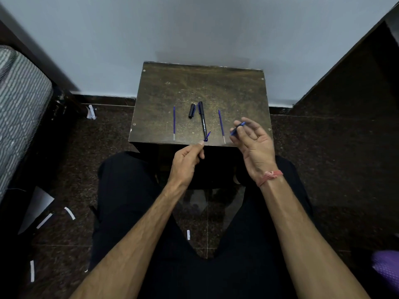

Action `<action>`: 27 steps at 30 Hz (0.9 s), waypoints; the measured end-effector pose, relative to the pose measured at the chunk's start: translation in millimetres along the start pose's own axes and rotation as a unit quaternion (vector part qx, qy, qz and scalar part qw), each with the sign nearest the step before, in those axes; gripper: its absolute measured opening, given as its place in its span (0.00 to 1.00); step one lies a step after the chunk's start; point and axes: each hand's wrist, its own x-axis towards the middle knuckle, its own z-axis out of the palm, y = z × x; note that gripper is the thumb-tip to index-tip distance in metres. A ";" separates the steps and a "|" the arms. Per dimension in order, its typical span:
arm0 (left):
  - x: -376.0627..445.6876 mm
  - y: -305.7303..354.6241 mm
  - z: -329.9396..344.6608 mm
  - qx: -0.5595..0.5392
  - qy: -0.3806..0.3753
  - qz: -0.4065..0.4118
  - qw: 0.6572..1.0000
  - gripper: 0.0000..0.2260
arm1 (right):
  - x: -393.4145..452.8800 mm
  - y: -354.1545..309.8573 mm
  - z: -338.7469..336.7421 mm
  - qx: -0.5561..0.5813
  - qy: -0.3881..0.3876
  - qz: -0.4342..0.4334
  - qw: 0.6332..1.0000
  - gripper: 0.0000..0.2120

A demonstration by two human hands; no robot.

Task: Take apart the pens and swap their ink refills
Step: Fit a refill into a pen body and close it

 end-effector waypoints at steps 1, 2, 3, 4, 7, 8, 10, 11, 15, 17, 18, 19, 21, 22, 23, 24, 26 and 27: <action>-0.1 0.8 -1.3 -0.012 0.014 0.005 1.000 0.20 | 2.2 2.8 4.1 -0.032 0.015 0.002 0.999 0.11; -0.2 1.7 -2.2 -0.023 0.026 0.011 0.999 0.20 | 4.5 6.4 10.0 -0.074 0.023 0.004 0.997 0.11; -0.4 2.5 -2.8 -0.033 0.036 0.016 0.999 0.20 | 7.5 10.3 17.2 -0.125 0.024 0.002 0.992 0.12; -0.8 3.5 -3.1 -0.039 0.043 0.021 0.998 0.20 | 11.5 14.5 25.4 -0.183 0.021 -0.006 0.983 0.12; -2.8 6.8 -3.3 -0.052 0.069 0.025 0.996 0.20 | 27.7 27.2 53.8 -0.360 0.023 -0.054 0.931 0.12; -3.2 8.0 -3.4 -0.056 0.079 0.027 0.995 0.20 | 33.6 30.4 64.2 -0.416 0.027 -0.069 0.906 0.12; -3.3 10.4 -2.9 -0.065 0.095 0.027 0.993 0.19 | 44.7 34.7 83.8 -0.510 0.031 -0.086 0.855 0.13; -2.8 11.6 -2.5 -0.068 0.103 0.026 0.992 0.19 | 50.2 36.2 92.1 -0.550 0.030 -0.092 0.830 0.12; -1.9 14.8 -2.8 -0.078 0.119 0.025 0.990 0.19 | 65.2 44.9 111.0 -0.668 0.002 -0.086 0.739 0.05; -1.7 16.1 -3.3 -0.079 0.120 0.027 0.989 0.19 | 67.1 49.1 114.0 -0.705 -0.003 -0.089 0.704 0.05; -1.4 16.4 -3.6 -0.080 0.120 0.028 0.989 0.19 | 67.3 50.4 115.0 -0.715 -0.003 -0.094 0.693 0.05; -1.0 16.7 -3.8 -0.081 0.121 0.028 0.989 0.19 | 67.1 51.5 115.5 -0.722 -0.004 -0.099 0.684 0.05; -0.2 16.1 -3.9 -0.081 0.122 0.027 0.989 0.20 | 66.3 52.2 116.4 -0.729 -0.005 -0.104 0.677 0.06; 0.1 15.2 -4.1 -0.081 0.122 0.027 0.989 0.20 | 65.2 51.5 116.8 -0.730 -0.006 -0.105 0.675 0.06; 0.4 14.4 -4.2 -0.081 0.122 0.026 0.989 0.20 | 63.9 50.2 117.1 -0.731 -0.009 -0.106 0.674 0.05; 0.5 13.5 -4.6 -0.081 0.123 0.025 0.989 0.20 | 62.0 48.6 117.0 -0.730 -0.011 -0.109 0.674 0.05; 0.5 13.2 -5.4 -0.082 0.126 0.021 0.988 0.20 | 55.4 43.4 115.5 -0.720 -0.012 -0.125 0.683 0.05; 0.2 13.2 -5.7 -0.083 0.129 0.018 0.988 0.20 | 51.1 40.5 113.6 -0.712 -0.007 -0.135 0.689 0.06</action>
